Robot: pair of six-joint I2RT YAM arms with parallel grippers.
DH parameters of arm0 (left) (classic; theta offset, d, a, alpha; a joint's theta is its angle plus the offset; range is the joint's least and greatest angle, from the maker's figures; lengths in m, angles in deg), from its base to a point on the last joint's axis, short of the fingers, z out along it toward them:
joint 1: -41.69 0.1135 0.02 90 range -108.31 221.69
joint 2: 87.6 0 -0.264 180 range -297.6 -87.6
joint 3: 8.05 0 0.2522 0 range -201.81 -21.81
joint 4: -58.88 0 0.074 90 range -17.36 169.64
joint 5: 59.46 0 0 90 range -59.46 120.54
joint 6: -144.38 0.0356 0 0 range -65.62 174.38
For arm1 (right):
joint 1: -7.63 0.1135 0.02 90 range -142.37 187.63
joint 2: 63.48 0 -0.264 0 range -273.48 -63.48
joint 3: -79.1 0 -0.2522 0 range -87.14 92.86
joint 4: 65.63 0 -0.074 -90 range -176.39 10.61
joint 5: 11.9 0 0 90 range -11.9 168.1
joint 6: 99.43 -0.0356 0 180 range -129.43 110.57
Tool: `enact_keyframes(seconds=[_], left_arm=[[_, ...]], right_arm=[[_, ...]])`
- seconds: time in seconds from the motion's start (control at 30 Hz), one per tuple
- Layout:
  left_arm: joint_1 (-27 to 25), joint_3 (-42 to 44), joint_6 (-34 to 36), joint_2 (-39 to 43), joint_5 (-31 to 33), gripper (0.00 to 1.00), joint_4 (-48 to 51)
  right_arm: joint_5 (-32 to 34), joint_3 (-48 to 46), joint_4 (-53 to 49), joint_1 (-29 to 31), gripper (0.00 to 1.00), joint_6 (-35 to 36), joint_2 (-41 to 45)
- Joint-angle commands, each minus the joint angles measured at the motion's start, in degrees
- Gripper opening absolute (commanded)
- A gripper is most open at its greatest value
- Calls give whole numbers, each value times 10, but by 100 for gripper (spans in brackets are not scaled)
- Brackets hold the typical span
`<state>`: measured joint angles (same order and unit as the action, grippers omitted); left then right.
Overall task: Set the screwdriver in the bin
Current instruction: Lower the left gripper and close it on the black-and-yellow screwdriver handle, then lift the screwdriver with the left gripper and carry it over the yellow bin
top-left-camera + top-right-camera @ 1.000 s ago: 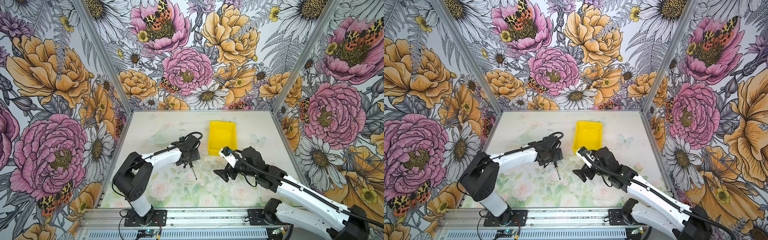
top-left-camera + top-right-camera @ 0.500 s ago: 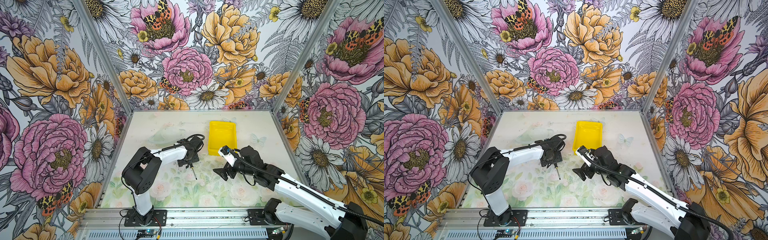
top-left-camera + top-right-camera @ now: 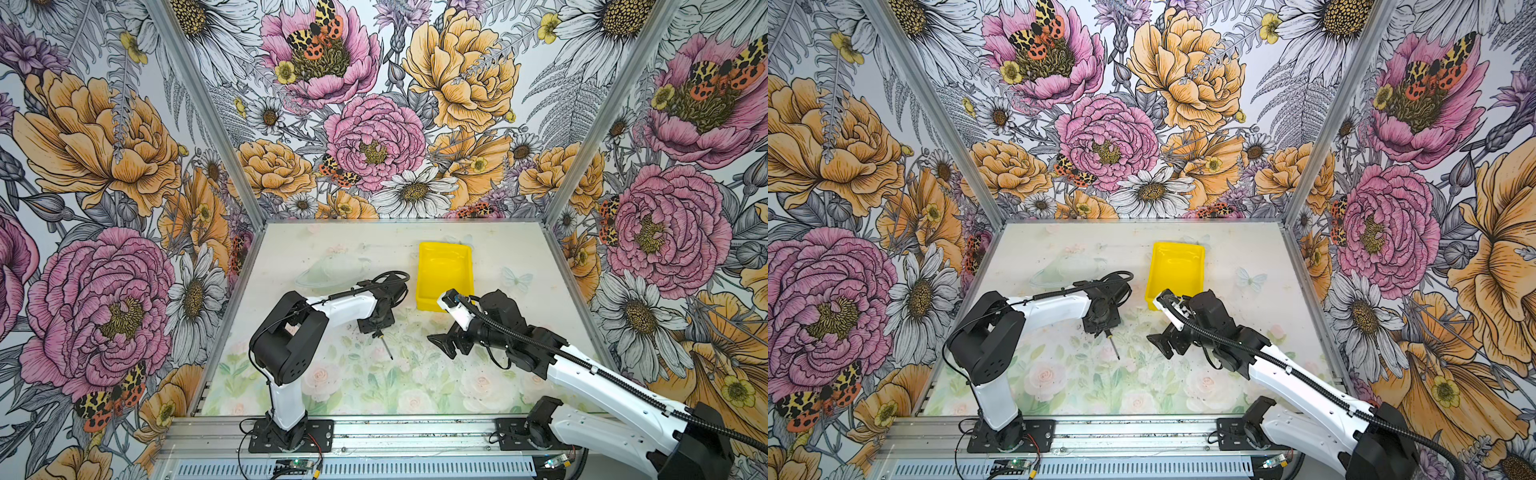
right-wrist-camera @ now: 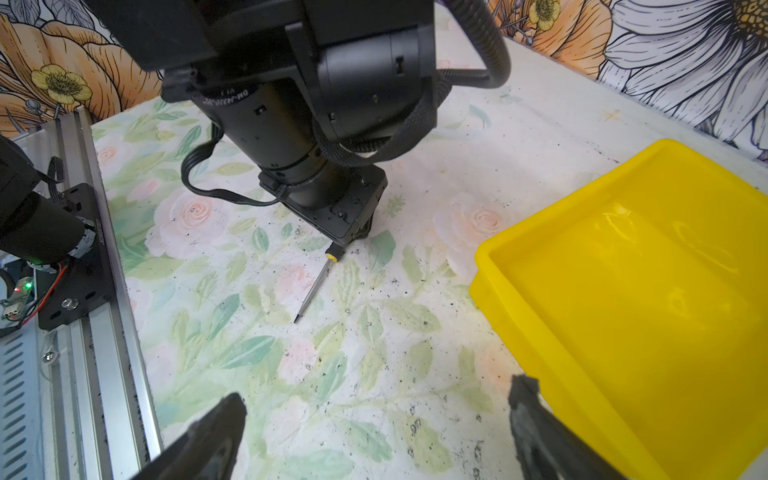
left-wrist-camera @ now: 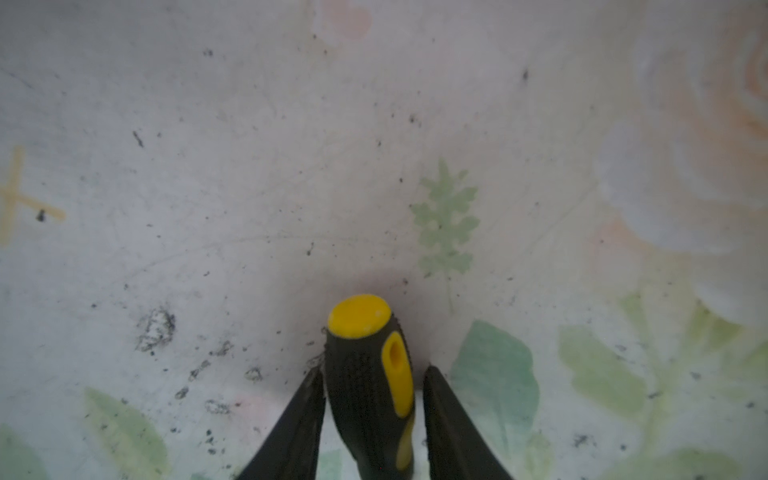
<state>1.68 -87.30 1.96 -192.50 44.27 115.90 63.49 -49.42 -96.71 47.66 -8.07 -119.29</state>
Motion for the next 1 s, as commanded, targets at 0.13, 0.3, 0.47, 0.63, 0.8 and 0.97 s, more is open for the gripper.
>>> enact_keyframes(seconds=[0.13, 0.3, 0.47, 0.63, 0.8, 0.97], left_arm=[[-3, -13, 0, 0, 13, 16, 4], [-4, -22, 10, 38, 13, 8, 4], [-7, -56, 24, 62, 20, 6, 4], [-16, -139, 68, 56, 26, 6, 4], [-28, -244, 107, 19, 33, 5, 3], [-39, -368, 171, -67, 37, 6, 3]], right_arm=[[53, -3, 13, -7, 100, 2, 32], [89, -7, 13, -10, 99, -5, 66], [115, -14, 13, -40, 100, -33, 106], [140, -28, 13, -85, 99, -68, 135], [175, -42, 9, -123, 99, -99, 163], [226, -60, 6, -131, 99, -108, 201]])
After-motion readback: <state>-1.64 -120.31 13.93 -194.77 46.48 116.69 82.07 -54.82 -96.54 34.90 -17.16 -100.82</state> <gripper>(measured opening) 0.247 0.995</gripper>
